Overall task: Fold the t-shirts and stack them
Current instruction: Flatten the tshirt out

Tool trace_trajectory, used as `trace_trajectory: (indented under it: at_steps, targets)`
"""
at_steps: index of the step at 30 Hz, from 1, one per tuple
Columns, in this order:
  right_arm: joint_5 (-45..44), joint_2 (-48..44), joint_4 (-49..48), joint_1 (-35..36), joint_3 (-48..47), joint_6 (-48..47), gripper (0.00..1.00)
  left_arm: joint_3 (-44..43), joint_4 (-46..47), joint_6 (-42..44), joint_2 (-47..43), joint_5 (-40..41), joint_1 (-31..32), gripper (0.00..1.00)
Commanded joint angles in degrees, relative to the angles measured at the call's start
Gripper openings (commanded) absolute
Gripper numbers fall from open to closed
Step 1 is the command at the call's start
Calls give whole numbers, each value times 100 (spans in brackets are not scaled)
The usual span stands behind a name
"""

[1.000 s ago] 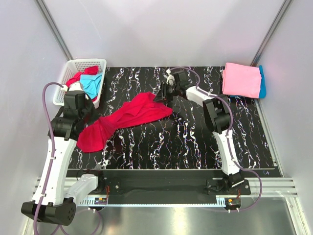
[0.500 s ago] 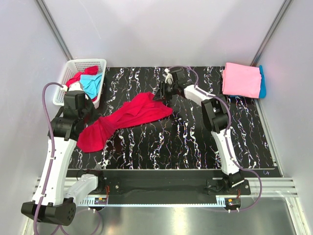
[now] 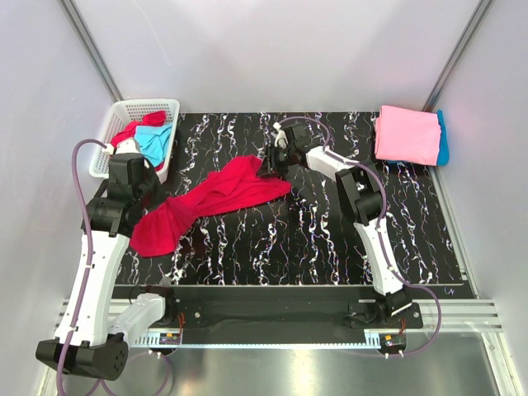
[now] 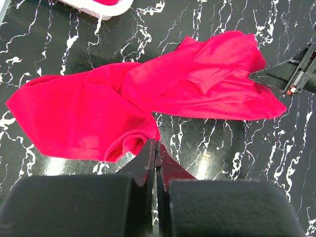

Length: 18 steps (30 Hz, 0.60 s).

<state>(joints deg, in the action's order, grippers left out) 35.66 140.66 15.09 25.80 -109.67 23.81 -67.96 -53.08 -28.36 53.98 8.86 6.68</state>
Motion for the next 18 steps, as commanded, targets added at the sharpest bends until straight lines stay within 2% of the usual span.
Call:
trace_trajectory:
  at_steps: [1, 2, 3, 4, 8, 12, 18]
  targets:
    - [160, 75, -41, 83, -142, 18, 35, 11, 219, 67, -133, 160, 18, 0]
    - [161, 76, -50, 92, -151, 27, 28, 20, 228, 59, -142, 177, 18, 0]
    - [143, 67, -50, 92, -160, 27, 8, 29, 228, 67, -133, 186, 18, 0]
    - [117, 49, -50, 92, -160, 36, 0, 29, 228, 76, -133, 186, 18, 0]
    - [-243, -275, 29, 127, 24, -140, 0, 29, 228, 76, -133, 195, 18, 0]
    - [-1199, -1056, 388, 179, 488, -596, 0, -15, 219, 111, -177, 230, 18, 0]
    - [-2316, -3156, 617, 188, 1717, -1001, 0, -243, 131, 155, -247, 248, 18, 0]
